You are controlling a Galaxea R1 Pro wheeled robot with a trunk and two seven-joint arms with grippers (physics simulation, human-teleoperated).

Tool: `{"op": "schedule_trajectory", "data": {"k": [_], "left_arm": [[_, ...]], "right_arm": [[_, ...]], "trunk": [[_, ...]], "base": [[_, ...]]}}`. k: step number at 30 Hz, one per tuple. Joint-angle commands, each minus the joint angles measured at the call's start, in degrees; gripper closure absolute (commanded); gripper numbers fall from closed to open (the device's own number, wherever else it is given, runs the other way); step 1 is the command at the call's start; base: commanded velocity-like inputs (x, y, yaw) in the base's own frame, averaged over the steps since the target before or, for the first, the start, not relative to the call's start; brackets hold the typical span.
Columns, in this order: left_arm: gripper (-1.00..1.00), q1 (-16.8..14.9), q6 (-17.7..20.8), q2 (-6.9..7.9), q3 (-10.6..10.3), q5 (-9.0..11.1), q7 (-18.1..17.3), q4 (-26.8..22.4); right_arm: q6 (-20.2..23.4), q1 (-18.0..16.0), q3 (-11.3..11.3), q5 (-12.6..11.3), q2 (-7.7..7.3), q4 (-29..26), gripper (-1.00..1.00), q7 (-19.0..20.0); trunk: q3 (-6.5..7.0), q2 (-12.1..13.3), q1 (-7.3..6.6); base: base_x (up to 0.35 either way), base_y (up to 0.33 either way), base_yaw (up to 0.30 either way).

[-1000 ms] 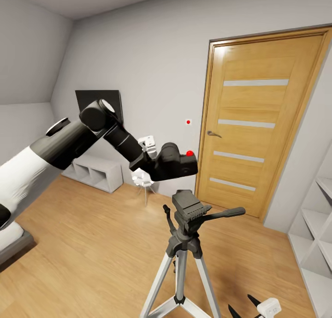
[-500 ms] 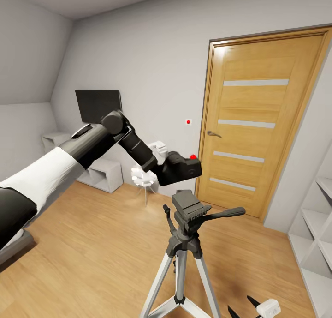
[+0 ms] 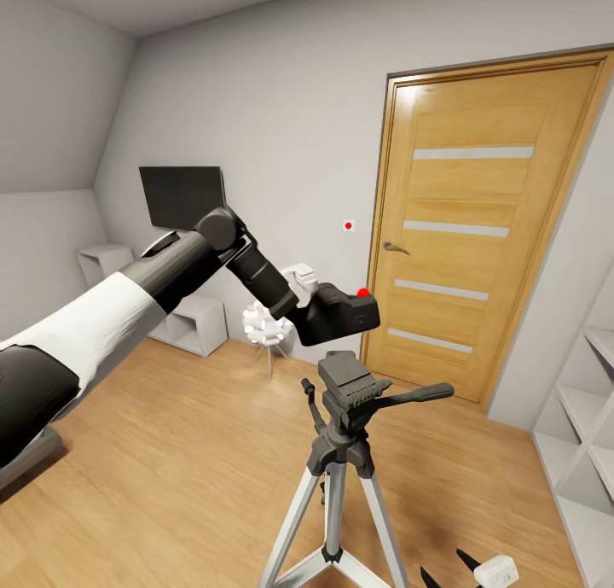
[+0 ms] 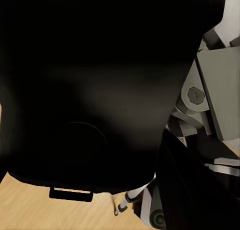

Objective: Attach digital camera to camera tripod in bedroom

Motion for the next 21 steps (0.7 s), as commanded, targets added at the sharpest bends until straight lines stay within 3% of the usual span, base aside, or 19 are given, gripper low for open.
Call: {"op": "schedule_trajectory", "data": {"k": [1, 17, 21], "left_arm": [[1.00, -0.03, 0.59, 0.01, -0.08, -0.34, -0.42, 0.00], [1.00, -0.08, 0.59, -0.05, -0.08, -0.35, -0.42, 0.15], [1.00, -0.09, 0.59, 0.06, -0.04, -0.35, -0.42, 0.22]], "right_arm": [[-0.32, -0.05, -0.22, 0.44, 0.04, 0.01, -1.00, 0.24], [-0.24, -0.06, -0.07, 1.20, 0.09, 0.00, -1.00, 0.65], [-0.25, -0.05, 1.95, 1.69, 0.13, 0.01, -1.00, 0.68]], "trunk": [[-0.02, -0.04, 0.02], [-0.02, -0.04, 0.02], [-0.02, -0.04, 0.02]], "base": [[0.000, 0.000, 0.000], [0.000, 0.000, 0.000], [0.000, 0.000, 0.000]]}}
